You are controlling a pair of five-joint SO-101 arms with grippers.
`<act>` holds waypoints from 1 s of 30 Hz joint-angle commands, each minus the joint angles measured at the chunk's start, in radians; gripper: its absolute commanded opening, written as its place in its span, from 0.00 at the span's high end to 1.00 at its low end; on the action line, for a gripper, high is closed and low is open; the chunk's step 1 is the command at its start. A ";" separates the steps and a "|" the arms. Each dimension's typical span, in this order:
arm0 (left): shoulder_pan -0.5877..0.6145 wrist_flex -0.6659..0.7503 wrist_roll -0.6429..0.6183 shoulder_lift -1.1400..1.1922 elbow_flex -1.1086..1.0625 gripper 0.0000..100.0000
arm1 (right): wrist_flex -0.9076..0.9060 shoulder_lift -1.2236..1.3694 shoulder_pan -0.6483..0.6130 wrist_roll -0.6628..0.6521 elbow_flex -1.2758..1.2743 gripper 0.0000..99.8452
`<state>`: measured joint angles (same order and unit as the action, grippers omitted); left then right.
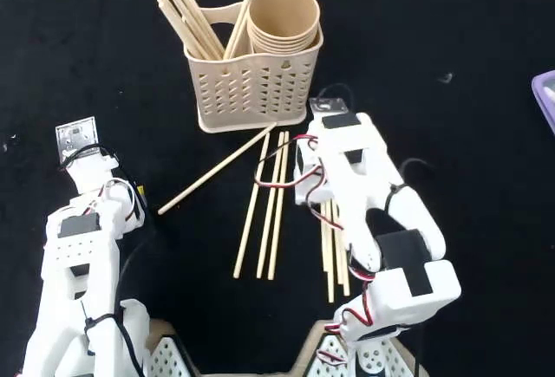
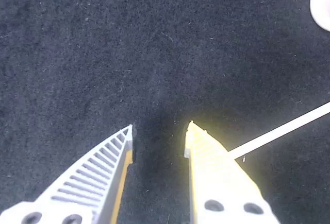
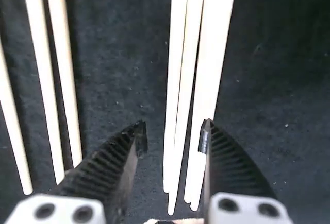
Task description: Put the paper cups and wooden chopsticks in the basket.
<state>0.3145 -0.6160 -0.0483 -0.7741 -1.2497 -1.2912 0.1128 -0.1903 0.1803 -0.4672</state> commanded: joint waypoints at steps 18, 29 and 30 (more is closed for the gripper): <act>0.008 0.017 -0.008 0.002 0.028 0.83 | 0.092 0.125 -0.009 -0.086 0.033 0.96; 0.008 0.017 -0.008 0.002 0.028 0.83 | 0.086 0.124 0.054 -0.087 0.031 0.99; 0.008 0.017 -0.008 0.002 0.028 0.83 | 0.086 0.124 0.063 -0.087 0.031 0.99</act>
<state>0.3145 -0.6160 -0.0483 -0.7741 -1.2497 -1.2221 0.2355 -0.1519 0.1097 -0.4519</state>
